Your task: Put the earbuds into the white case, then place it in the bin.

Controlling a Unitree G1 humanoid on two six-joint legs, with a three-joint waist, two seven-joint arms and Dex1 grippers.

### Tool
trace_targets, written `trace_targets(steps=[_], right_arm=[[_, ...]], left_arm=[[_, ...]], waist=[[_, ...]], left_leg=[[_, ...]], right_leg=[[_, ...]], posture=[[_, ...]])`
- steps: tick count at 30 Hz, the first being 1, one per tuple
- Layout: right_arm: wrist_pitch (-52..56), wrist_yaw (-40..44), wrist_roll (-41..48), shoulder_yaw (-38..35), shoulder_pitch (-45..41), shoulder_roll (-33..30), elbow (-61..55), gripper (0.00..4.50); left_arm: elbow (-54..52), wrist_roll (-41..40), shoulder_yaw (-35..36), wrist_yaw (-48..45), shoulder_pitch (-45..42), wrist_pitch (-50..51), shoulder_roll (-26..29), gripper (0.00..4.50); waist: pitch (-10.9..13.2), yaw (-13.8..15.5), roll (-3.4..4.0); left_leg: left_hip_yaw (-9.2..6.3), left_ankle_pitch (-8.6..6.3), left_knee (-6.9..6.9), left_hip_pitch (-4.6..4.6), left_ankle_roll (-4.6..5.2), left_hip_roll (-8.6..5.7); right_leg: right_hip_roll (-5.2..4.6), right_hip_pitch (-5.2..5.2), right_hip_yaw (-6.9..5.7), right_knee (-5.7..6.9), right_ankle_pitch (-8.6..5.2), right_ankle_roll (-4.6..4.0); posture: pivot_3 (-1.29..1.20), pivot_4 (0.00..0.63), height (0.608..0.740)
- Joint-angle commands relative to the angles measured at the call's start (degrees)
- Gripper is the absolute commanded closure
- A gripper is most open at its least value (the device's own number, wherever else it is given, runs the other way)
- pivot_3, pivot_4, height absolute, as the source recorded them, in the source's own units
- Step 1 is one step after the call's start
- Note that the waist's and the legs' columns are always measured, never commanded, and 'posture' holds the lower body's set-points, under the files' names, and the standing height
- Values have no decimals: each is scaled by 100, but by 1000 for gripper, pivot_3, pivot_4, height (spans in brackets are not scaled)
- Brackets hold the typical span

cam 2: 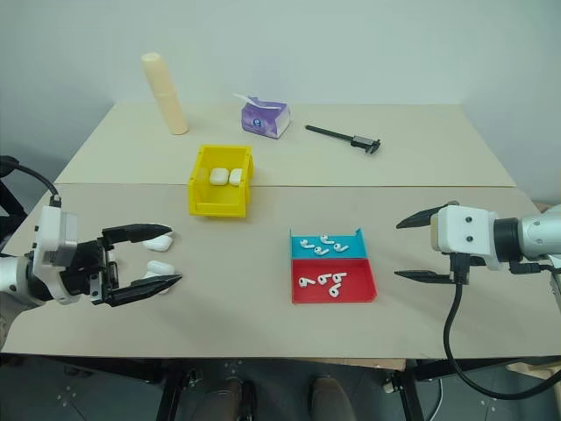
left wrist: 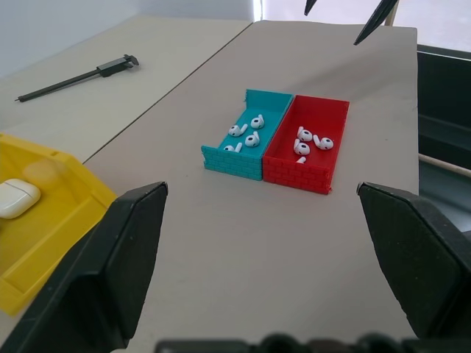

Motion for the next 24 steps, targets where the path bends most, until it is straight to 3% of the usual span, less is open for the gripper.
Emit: trace_targets(steps=[1,7,14,17,21,24], right_arm=[[-45,7,25,-149,-93,-135,-109,36],[-36,4,10,-98,-138,-124,-95,36],[-66,18,-28,-15,-135,-79,-25,36],[-81,19,-92,50,-182,-80,46,36],[48,22,-89,-31,-8,-143,-114,36],[163,-37,-103,-104,225,-145,-250,36]], left_arm=[[-86,8,132,14,-40,-51,74,0],[-151,142,141,89,58,-70,75,0],[-621,444,262,1078,226,228,-43,0],[-911,353,540,1327,387,725,221,0],[-987,-341,793,2305,4,3347,1276,0],[-582,-787,653,2831,-809,5096,1845,0]], waist=[[0,0,0],[0,-1,0],[0,1,0],[0,-5,0],[1,-1,-1],[1,23,-2]], left_leg=[[0,0,0,0,0,0],[0,0,0,0,0,0],[-4,0,0,0,0,0],[-11,0,0,0,0,0],[-17,0,-1,6,0,2],[-25,0,0,9,0,0]], right_leg=[[0,0,0,0,0,0],[0,0,0,0,0,0],[-1,1,1,0,0,0],[-1,0,1,0,0,0],[1,0,2,4,0,0],[0,3,-1,4,-2,3]], posture=[[0,150,740],[0,150,740],[0,150,740],[0,150,740],[0,150,740],[0,150,740]])
